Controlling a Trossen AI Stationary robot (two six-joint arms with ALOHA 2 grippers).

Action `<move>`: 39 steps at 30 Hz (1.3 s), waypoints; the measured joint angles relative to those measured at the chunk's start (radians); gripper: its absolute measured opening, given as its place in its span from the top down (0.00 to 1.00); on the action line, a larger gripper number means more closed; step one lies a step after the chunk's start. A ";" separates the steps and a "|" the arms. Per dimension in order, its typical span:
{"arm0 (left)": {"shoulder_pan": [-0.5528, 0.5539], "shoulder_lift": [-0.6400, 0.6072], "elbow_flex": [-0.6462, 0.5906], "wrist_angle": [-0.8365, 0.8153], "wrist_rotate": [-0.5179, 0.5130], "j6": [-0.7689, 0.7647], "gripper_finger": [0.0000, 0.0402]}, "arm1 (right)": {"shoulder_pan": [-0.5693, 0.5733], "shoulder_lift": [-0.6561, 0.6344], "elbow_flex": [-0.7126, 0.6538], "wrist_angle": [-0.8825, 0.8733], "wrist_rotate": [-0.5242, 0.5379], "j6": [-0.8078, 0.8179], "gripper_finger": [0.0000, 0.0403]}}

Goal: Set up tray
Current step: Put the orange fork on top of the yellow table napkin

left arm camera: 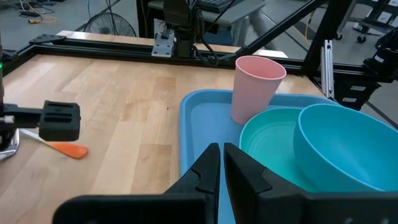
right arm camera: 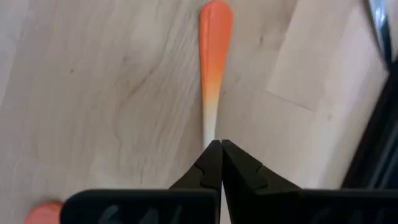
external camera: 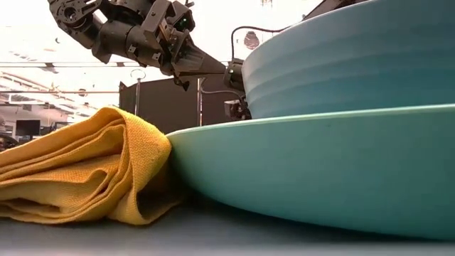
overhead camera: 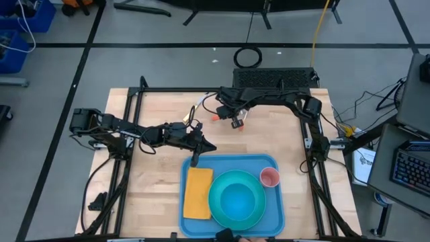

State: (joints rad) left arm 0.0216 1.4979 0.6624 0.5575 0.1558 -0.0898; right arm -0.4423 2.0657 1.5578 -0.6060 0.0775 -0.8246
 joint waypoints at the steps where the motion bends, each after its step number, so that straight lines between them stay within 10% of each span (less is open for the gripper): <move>1: 0.000 0.000 0.000 0.000 0.000 0.000 0.94 | 0.001 -0.006 0.000 -0.001 0.000 0.001 0.99; 14: 0.000 0.000 0.000 0.000 0.000 -0.005 0.94 | -0.017 -0.015 0.001 -0.063 -0.004 0.127 0.97; 28: 0.000 0.000 0.000 -0.001 0.001 -0.004 0.94 | -0.028 -0.015 0.002 -0.052 -0.082 0.154 0.58; 39: 0.000 0.000 0.000 -0.004 0.001 0.003 0.94 | -0.059 -0.010 0.002 -0.066 -0.113 0.158 0.63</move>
State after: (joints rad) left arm 0.0216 1.4979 0.6624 0.5537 0.1570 -0.0872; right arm -0.5009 2.0560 1.5593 -0.6719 -0.0357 -0.6662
